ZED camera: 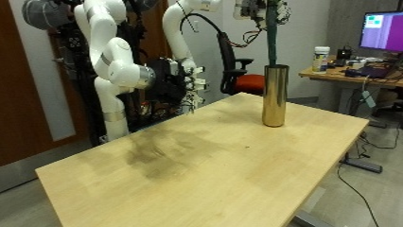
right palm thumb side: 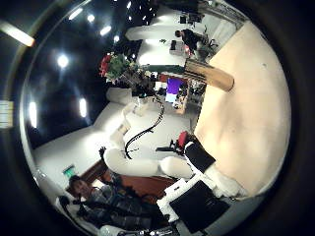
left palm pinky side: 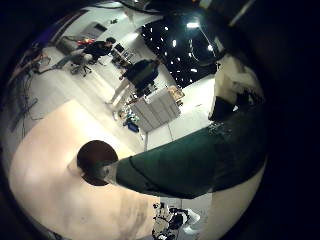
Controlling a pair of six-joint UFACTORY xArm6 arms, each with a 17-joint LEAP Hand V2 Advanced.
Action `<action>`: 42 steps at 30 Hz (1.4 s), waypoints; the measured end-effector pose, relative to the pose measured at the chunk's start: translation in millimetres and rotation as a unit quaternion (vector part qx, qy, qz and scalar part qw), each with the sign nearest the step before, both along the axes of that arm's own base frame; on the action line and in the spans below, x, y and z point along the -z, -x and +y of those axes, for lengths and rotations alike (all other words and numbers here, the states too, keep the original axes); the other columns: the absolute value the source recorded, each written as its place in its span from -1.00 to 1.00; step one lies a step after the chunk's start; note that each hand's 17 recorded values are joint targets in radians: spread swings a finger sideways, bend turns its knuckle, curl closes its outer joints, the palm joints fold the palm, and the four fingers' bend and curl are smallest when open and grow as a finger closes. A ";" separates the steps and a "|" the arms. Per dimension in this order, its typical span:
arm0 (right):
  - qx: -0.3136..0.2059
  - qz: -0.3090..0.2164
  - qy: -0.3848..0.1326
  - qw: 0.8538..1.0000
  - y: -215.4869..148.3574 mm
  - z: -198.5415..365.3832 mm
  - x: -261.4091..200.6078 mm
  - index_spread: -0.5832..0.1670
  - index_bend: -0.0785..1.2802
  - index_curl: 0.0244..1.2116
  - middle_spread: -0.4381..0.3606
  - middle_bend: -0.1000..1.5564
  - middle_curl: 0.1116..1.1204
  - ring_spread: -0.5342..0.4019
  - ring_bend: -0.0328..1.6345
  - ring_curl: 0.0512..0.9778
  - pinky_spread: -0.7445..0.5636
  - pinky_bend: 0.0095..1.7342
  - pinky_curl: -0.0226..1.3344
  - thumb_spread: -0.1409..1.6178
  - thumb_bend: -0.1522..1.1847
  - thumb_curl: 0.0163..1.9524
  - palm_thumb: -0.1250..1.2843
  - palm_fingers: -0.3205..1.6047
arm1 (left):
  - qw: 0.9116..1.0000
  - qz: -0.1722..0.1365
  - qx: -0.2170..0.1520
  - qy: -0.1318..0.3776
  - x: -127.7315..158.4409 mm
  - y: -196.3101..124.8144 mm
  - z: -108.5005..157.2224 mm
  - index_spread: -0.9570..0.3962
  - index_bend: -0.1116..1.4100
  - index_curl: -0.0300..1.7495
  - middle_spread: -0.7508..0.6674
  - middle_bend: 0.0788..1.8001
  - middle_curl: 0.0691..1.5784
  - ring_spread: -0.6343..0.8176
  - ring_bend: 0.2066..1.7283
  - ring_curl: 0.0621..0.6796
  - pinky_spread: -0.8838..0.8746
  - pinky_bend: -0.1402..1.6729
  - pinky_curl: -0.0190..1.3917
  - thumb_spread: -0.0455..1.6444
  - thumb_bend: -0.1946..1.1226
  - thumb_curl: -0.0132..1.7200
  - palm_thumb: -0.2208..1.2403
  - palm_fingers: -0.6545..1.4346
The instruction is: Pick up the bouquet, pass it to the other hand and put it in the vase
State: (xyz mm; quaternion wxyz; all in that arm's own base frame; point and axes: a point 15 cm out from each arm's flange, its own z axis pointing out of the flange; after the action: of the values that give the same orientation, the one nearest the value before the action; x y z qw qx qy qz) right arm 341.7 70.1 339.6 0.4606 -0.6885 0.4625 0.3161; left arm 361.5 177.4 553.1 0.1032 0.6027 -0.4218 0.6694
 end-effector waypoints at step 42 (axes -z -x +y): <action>-0.002 0.008 -0.004 1.000 -3.8 -5.7 4.4 -0.20 -0.64 -0.55 0.61 -0.66 -0.67 0.71 -0.47 -0.57 0.79 -0.52 -0.50 0.23 -0.81 -0.61 0.27 -0.65 | 0.999 0.039 -0.001 -0.024 32.4 -3.9 22.2 0.63 -0.65 -0.55 0.60 -0.90 -0.66 0.52 -0.52 -0.48 0.53 -0.43 -0.53 0.00 -0.76 -0.59 -0.24 -0.41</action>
State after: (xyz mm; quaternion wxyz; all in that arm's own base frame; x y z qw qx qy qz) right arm 345.4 64.4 335.3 0.4589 -0.6852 0.4637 0.3239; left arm 365.5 199.6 520.7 0.1041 0.6310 -0.4327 0.6355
